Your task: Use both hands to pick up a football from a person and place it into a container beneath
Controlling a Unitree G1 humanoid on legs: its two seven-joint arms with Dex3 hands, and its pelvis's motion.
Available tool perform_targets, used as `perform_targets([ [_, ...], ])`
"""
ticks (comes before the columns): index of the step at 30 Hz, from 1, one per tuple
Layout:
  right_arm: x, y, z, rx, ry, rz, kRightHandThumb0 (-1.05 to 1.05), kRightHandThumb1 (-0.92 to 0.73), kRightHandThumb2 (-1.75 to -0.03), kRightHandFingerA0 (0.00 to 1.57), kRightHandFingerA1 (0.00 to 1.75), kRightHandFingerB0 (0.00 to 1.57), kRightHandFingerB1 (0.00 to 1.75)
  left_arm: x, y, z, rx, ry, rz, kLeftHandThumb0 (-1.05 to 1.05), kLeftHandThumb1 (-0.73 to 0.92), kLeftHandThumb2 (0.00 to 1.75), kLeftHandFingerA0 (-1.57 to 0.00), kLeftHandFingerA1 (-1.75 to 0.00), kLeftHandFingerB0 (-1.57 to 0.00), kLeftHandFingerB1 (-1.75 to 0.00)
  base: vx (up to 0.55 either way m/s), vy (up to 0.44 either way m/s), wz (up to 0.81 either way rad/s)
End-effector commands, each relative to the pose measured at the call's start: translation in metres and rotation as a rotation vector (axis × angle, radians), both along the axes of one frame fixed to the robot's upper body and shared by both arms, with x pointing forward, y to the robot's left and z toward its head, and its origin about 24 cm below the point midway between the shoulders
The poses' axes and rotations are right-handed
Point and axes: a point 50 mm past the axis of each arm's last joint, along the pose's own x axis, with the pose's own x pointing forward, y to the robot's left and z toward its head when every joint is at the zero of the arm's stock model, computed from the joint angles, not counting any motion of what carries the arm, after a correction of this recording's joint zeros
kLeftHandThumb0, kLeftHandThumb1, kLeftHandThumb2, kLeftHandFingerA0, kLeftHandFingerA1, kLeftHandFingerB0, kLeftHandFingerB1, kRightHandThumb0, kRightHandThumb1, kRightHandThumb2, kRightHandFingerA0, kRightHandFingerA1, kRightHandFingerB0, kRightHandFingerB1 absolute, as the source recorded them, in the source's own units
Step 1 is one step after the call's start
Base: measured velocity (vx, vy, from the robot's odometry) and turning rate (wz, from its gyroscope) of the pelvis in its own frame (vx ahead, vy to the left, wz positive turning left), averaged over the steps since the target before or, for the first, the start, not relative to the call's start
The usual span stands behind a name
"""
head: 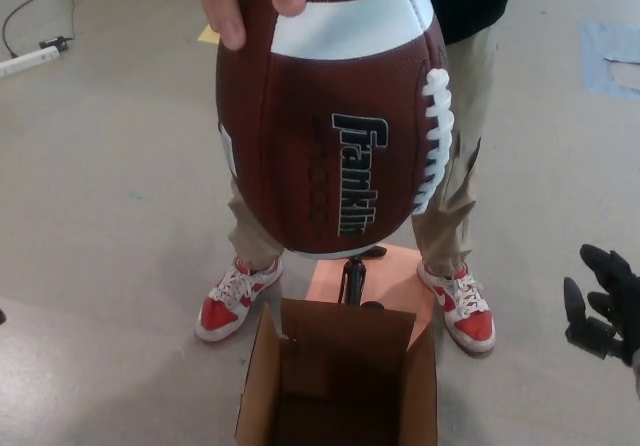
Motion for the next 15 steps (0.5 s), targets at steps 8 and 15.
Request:
perform_targets([
  [8, 0.002, -0.006, 0.062, 0.35, -0.569, -0.047, -0.87, -0.85, -0.98, 0.08, 0.24, 0.0, 0.03, 0.003, 0.002, 0.031, -0.095, -0.276, -0.074, -0.81, 0.82, 1.17, 0.0, -0.16, 0.0, -0.15, 0.0, 0.0, 0.0],
  [15, -0.027, 0.009, 0.115, 0.3, -0.86, 0.139, -0.83, -0.85, -1.2, 0.08, 0.27, 0.0, 0.14, -0.016, -0.03, 0.087, 0.018, -0.611, -0.254, -0.92, 0.88, 1.21, -0.01, -0.14, -0.01, -0.13, 0.0, 0.0, 0.0],
])
